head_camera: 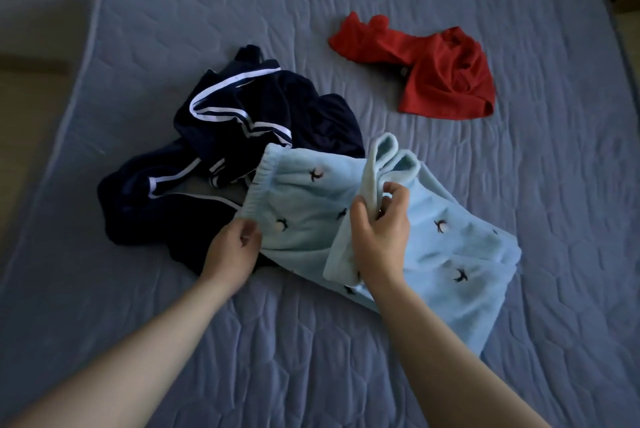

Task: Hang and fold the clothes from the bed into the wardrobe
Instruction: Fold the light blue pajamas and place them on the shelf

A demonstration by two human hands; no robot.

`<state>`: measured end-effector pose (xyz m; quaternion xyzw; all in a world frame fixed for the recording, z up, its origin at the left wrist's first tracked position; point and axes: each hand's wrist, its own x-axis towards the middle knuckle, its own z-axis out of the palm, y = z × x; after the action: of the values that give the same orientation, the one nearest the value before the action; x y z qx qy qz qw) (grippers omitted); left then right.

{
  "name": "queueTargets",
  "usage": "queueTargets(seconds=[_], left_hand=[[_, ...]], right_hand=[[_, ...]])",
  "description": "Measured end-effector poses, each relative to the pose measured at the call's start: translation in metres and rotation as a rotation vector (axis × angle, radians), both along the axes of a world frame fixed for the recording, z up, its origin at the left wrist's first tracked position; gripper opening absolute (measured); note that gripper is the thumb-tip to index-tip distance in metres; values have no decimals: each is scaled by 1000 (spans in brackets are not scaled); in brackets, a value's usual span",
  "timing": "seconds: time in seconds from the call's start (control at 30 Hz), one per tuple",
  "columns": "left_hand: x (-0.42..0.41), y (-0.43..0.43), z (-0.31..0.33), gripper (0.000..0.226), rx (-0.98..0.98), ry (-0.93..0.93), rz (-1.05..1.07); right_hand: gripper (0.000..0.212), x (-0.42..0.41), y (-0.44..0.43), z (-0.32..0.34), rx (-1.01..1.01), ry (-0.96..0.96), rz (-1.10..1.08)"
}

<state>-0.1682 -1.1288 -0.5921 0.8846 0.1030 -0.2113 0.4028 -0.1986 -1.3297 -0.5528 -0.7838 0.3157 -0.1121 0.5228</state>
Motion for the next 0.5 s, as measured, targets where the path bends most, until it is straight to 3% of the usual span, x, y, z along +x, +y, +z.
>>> queueTargets(seconds=[0.1,0.23,0.5], left_hand=[[19,14,-9,23,-57,7,45],[33,34,-21,15,-66,-4,69],[52,60,-35,18,-81,38,133]], right_hand=[[24,17,31,-9,2,-15,69],[31,38,65,-34,22,144,173],[36,59,91,-61,52,209,275]])
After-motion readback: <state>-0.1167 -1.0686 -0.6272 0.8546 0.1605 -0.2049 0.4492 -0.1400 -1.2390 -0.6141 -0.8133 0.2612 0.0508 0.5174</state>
